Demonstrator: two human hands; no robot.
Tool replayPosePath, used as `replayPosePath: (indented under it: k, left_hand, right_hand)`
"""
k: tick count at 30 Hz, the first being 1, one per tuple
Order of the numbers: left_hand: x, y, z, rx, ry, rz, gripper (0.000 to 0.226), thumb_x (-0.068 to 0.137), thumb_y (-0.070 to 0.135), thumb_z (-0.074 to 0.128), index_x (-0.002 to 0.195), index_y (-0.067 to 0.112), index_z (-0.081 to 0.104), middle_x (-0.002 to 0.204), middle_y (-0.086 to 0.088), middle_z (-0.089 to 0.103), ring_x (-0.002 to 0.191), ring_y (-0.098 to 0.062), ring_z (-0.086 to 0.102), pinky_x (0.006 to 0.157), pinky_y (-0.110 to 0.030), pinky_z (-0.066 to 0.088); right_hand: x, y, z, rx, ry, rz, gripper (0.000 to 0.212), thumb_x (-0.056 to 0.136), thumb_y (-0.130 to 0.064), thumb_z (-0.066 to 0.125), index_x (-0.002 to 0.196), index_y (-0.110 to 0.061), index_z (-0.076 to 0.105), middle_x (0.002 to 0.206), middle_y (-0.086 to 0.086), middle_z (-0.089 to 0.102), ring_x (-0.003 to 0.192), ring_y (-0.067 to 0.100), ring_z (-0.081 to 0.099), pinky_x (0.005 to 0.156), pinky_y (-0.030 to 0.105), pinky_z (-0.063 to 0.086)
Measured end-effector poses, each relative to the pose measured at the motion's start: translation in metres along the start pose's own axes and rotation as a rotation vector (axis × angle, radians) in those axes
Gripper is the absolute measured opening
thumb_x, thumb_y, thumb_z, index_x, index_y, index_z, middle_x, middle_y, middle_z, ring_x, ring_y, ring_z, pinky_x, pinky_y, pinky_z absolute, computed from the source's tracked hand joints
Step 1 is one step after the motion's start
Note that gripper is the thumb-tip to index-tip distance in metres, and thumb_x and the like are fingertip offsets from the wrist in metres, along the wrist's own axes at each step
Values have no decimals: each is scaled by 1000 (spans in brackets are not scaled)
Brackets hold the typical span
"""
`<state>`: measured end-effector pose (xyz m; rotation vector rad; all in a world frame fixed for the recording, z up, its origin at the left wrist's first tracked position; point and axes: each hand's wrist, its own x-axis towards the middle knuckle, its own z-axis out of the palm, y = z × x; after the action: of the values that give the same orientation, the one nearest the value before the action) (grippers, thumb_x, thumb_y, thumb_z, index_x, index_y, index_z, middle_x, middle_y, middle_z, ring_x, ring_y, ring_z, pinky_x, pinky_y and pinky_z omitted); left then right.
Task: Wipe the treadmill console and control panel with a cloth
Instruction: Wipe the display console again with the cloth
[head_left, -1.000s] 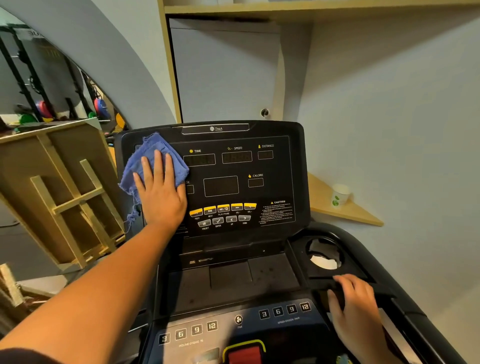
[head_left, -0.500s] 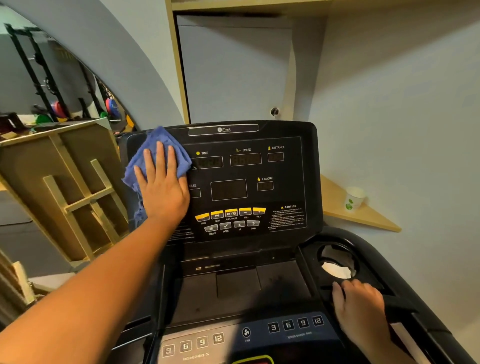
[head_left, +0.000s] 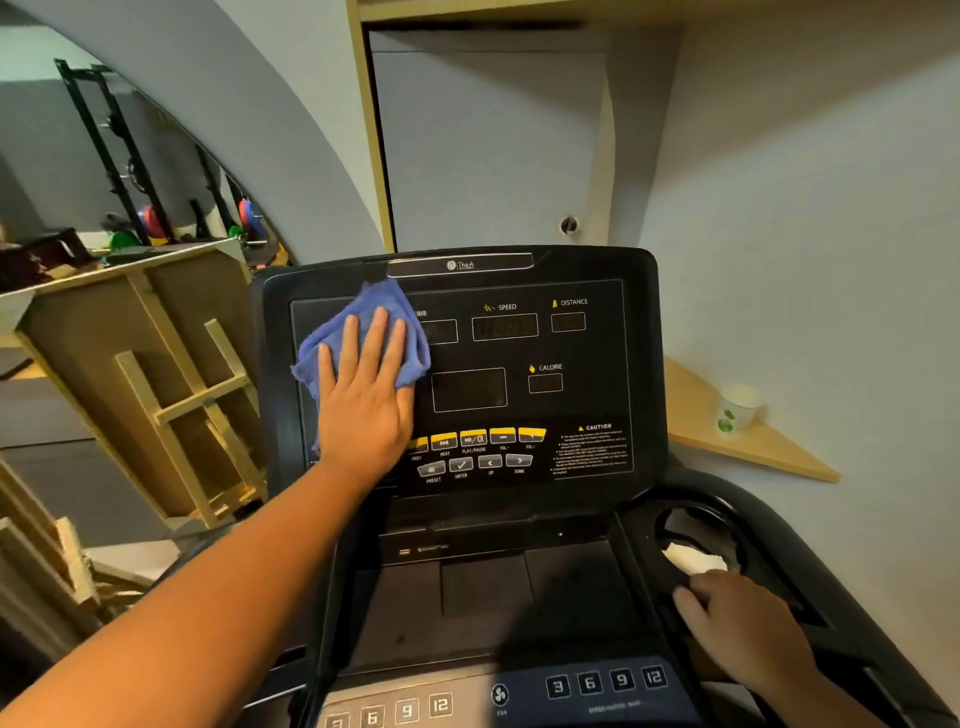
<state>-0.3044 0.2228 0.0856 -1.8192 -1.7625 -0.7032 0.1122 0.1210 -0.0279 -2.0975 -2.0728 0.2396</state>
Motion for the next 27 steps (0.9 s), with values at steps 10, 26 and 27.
replayPosePath:
  k: [10,26,27]
  left_hand:
    - [39,77,5,-26,8,37,69,105,44,28,167,20,10,175,-10,2,160,-37,-2,127,-61,0]
    - [63,106,0,-139,37,-155,69,105,41,21,167,13,8,175,-12,2,160,-40,-2,128,-60,-1]
    - [59,122,5,-135,21,-83,69,105,42,22,167,14,7,175,-11,2,160,-39,-3,128,-60,-1]
  right_hand:
    - [3,4,9,-64,94,14,43,95,-44,48,55,-26,48,56,-5,52,52,5,51,48,18,29]
    - [1,2,7,-36,124,-8,44,96,-48,43,61,-23,52,62,-3,53,55,7,53,49,18,29]
    - [1,2,7,-41,127,-8,44,95,-49,43,61,-23,54,61,-4,54,55,6,53,49,18,30]
